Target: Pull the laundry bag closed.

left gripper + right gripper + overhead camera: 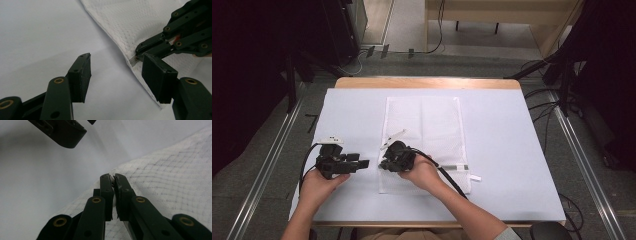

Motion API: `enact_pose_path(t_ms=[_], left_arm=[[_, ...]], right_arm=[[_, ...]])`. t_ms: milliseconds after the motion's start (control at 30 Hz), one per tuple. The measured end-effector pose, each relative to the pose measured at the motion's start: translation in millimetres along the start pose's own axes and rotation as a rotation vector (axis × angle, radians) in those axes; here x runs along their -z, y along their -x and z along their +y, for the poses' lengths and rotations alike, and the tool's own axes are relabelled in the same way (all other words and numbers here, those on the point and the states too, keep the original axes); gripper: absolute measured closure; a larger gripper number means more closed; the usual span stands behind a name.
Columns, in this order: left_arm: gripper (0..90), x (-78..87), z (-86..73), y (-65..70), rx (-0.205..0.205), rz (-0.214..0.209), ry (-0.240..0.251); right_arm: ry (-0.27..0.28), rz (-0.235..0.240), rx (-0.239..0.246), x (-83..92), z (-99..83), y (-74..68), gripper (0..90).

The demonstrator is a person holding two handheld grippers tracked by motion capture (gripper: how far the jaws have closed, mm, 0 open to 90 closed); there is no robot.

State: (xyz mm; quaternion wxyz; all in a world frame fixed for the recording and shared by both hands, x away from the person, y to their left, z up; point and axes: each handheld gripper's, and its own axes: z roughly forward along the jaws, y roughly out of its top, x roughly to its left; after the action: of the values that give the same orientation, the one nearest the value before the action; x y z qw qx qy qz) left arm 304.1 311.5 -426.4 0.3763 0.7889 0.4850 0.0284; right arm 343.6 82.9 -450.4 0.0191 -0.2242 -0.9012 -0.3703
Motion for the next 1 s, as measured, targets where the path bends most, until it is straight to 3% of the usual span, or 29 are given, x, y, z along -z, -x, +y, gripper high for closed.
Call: enact_pose_path(t_ms=[200, 467, 1000], left_arm=[[42.6, -3.5, -0.2, 3.6, -0.027, -0.027, -0.009], [44.4, -15.4, 0.7, 13.3, -0.076, -0.072, -0.056], [58.8, -31.6, 3.2, 20.3, -0.107, -0.14, -0.113]], right_arm=[[0.017, 0.0, 0.002, 6.1, 3.1, -0.5, 87.6], [0.038, 0.004, 0.01, 13.3, 6.6, -0.7, 87.6], [0.066, 0.036, 0.033, 25.7, 11.6, -3.8, 87.9]])
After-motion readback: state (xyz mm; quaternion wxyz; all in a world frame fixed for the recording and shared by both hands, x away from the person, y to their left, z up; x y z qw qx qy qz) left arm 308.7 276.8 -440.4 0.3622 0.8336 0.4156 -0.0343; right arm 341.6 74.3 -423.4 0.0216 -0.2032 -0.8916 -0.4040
